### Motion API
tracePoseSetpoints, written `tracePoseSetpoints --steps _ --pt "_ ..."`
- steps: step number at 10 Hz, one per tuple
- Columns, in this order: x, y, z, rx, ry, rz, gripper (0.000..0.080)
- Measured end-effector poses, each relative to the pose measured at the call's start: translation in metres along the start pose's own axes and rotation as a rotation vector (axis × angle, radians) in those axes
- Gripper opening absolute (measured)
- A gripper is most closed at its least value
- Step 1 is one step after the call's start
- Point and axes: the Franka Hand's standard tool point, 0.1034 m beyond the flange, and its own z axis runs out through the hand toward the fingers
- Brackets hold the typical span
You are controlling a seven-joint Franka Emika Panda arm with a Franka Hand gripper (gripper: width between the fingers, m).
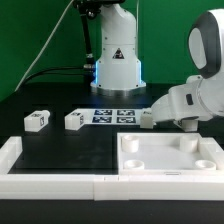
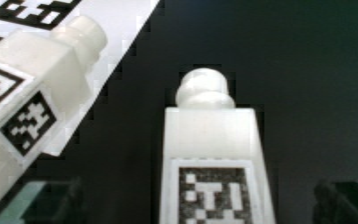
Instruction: Assemble one leg
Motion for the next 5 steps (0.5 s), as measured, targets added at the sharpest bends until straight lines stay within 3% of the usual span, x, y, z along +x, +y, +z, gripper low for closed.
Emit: tracePoseSetpoints --steps 1,2,3,4,5 --pt "0.0001 0.0006 0.0001 0.001 0.0 0.0 0.0537" --pt "0.0001 0.0007 0.0001 0.001 0.0 0.0 0.0537" --pt "0.0001 0.0007 0.0002 0.001 0.0 0.0 0.0347" --pt "0.0001 0.0007 0.0002 0.001 0.0 0.0 0.0289" --pt "0.0001 0.0007 0.0002 0.001 0.0 0.0 0.0289"
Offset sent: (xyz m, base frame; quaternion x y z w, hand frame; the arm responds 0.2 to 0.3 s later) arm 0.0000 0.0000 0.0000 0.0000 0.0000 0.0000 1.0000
